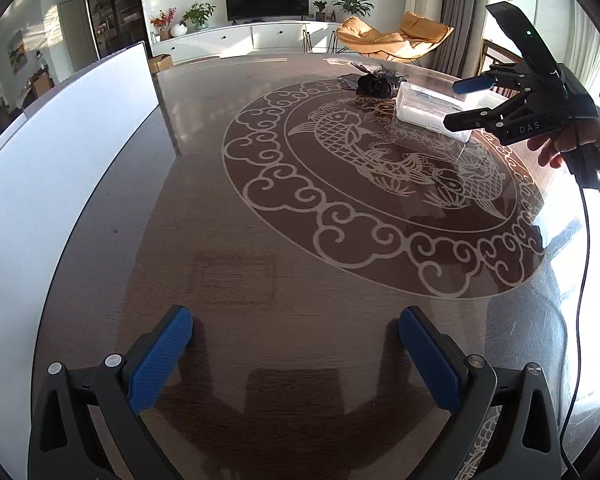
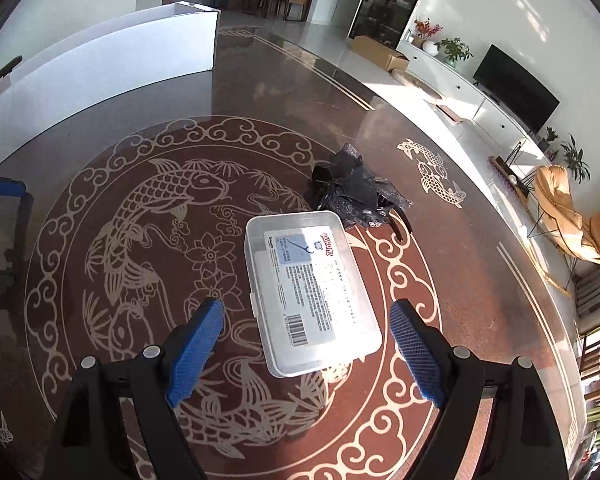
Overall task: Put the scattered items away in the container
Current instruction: 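Grasp the clear plastic box with the right tool while the left tool moves to the black mesh item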
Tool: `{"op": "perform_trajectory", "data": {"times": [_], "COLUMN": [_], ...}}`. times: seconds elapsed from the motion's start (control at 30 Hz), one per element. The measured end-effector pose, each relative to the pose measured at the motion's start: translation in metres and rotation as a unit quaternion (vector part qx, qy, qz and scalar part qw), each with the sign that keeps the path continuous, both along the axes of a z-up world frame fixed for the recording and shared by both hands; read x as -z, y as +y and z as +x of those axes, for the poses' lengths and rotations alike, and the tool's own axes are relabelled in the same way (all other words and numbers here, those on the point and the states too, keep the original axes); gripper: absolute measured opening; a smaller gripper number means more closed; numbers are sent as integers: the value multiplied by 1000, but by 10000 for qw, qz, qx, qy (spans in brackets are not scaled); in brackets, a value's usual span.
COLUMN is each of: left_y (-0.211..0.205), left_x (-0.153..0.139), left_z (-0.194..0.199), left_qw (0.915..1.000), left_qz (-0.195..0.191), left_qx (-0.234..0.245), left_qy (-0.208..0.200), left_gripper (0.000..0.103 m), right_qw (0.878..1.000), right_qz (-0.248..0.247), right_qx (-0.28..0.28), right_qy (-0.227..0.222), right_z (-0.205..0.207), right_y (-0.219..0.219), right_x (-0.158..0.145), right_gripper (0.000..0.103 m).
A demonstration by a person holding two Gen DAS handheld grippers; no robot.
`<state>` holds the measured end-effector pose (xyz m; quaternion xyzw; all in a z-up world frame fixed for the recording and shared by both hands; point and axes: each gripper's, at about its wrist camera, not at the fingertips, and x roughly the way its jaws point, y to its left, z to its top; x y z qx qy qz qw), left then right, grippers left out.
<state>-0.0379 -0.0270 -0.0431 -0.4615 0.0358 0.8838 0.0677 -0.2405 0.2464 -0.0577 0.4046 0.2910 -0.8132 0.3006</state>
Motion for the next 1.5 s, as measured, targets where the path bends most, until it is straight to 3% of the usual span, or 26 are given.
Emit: {"op": "perform_trajectory", "data": {"times": [0.13, 0.2, 0.33, 0.5, 0.63, 0.7, 0.83, 0.97, 1.13, 1.23, 1.3, 1.37, 1.4, 1.43, 1.5], "left_y": [0, 0, 0, 1, 2, 16, 66, 96, 118, 133, 139, 140, 139, 137, 132], "left_x": [0, 0, 0, -2, -23, -39, -50, -36, -13, -7, -8, -13, -16, -18, -20], "left_z": [0, 0, 0, -7, -50, -85, -169, -243, -288, -294, -292, -290, -290, -290, -284], "left_qw": [10000, 10000, 10000, 9997, 9923, 9884, 9840, 9874, 9879, 9836, 9819, 9834, 9844, 9853, 9865], "left_qz": [0, 1, 0, -11, 1022, 1226, 906, 437, 40, 37, 58, 41, 111, 201, 338], "left_qx": [1, 1, -5, 75, 563, 862, 1537, 1510, 1518, 1782, 1886, 1815, 1758, 1697, 1595], "left_qy": [0, 0, 1, -221, -424, -234, -6, -168, -317, -271, -159, -16, -15, -65, -120], "left_gripper": [103, 103, 103, 103, 103, 103, 103, 103, 103, 103, 95, 57, 46, 39, 39], "right_qw": [9995, 9995, 9974, 9930, 9931, 9936, 9886, 9784, 9744, 9719, 9697, 9675, 9663, 9650, 9636], "right_qz": [305, 207, -156, -366, -316, -336, -845, -1430, -1609, -1680, -1728, -1752, -1764, -1770, -1771], "right_qx": [-116, -51, 387, 956, 1093, 1067, 1244, 1481, 1511, 1573, 1656, 1763, 1821, 1883, 1958], "right_qy": [-46, -230, -581, -590, -288, -127, 13, 201, 426, 488, 483, 462, 446, 436, 432], "right_z": [-14, -22, -31, 10, 86, 122, 174, 206, 225, 226, 224, 221, 219, 218, 217], "right_y": [-17, -20, -13, 10, 36, 45, 60, 71, 69, 72, 77, 81, 83, 84, 87], "right_x": [13, 17, 17, 8, 4, 4, -4, -13, -19, -19, -18, -15, -14, -13, -13], "right_gripper": [86, 85, 66, 65, 65, 65, 65, 65, 66, 66, 66, 66, 66, 66, 66]}}
